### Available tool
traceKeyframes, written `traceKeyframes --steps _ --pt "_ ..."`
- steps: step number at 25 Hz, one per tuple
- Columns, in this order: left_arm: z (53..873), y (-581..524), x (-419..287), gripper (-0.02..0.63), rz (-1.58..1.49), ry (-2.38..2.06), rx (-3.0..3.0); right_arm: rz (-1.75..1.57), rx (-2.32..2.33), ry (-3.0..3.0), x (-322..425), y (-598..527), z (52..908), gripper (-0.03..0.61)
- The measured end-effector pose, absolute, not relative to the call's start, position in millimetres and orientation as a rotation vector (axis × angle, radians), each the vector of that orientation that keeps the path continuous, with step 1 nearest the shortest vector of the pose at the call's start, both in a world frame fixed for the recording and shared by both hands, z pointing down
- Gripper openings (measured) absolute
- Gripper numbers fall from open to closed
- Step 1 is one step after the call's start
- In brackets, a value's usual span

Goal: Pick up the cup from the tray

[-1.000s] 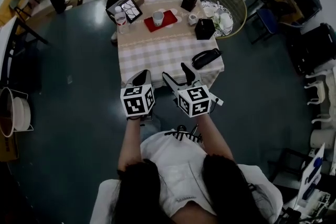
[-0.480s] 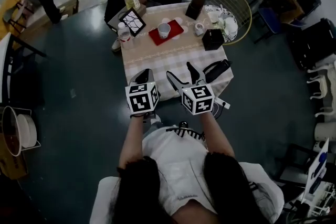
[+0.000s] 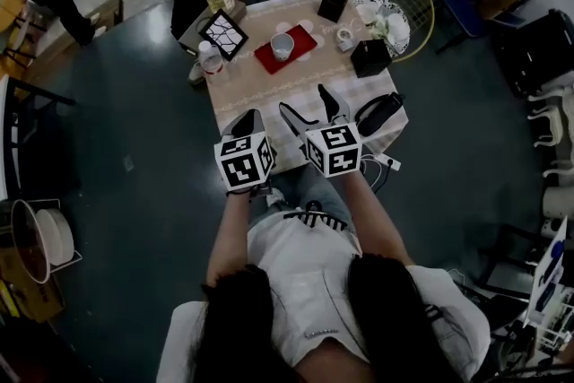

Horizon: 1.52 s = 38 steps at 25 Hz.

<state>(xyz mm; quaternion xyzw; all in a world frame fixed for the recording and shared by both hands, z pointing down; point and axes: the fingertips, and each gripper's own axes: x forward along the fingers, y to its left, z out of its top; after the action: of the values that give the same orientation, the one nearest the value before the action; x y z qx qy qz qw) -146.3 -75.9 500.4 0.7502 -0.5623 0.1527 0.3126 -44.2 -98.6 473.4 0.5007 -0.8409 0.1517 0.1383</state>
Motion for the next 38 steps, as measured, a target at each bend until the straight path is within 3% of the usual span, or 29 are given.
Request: traceKeyframes --steps 20,38 --pt "550 -189 -147 0.009 0.441 -1.496 1.822 0.529 1.294 -2.356 -51 -239 544 0.436" --pt "606 -238 -139 0.008 0.581 -1.457 1.706 0.545 1.051 -2.300 -65 -307 626 0.440"
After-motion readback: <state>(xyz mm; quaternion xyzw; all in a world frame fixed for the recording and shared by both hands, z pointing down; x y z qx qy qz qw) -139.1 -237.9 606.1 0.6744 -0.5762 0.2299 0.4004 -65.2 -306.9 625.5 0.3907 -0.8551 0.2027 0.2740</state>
